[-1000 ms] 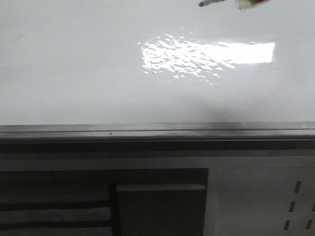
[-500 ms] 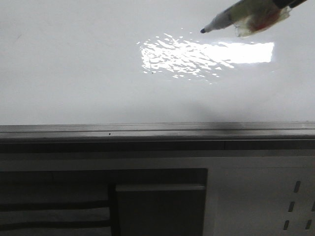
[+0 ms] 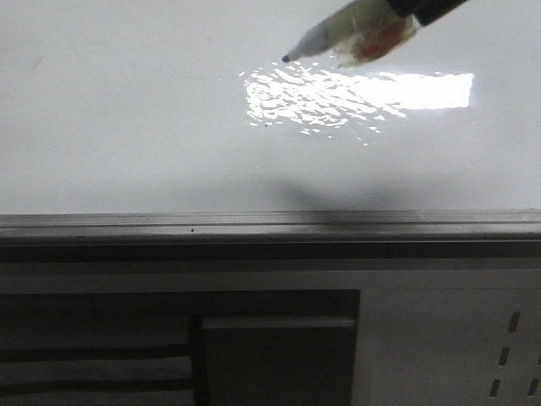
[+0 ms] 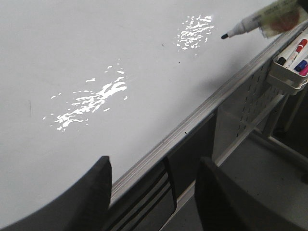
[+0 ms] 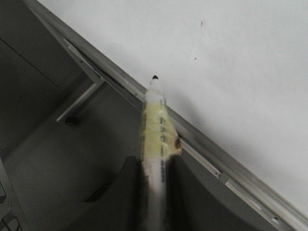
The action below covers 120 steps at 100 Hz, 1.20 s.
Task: Write number 4 on whiteboard
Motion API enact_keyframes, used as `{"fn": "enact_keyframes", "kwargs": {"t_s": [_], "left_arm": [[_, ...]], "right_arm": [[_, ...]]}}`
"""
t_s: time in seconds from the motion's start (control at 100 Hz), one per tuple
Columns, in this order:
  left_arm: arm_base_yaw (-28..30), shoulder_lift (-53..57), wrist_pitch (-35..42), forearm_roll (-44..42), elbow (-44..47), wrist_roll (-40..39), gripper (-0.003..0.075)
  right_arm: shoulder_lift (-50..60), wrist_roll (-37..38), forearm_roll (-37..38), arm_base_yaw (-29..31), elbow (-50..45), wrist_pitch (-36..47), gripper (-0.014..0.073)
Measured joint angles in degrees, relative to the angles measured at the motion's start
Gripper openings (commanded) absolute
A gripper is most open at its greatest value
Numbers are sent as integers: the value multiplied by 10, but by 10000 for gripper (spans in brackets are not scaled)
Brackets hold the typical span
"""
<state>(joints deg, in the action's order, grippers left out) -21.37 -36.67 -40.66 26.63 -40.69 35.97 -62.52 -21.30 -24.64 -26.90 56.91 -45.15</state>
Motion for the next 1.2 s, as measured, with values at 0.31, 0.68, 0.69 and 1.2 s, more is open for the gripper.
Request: {"fn": "enact_keyframes", "kwargs": {"t_s": [0.31, 0.68, 0.69, 1.2], "left_arm": [[0, 0, 0, 0, 0, 0, 363], [0, 0, 1, 0, 0, 0, 363], [0, 0, 1, 0, 0, 0, 363], [0, 0, 1, -1, 0, 0, 363]], "right_arm": [[-24, -5, -12, 9, 53, -13, -48], [-136, -4, 18, 10, 118, -8, -48], [-138, -4, 18, 10, 118, -7, -48], [-176, 26, 43, 51, 122, -74, -48]]}}
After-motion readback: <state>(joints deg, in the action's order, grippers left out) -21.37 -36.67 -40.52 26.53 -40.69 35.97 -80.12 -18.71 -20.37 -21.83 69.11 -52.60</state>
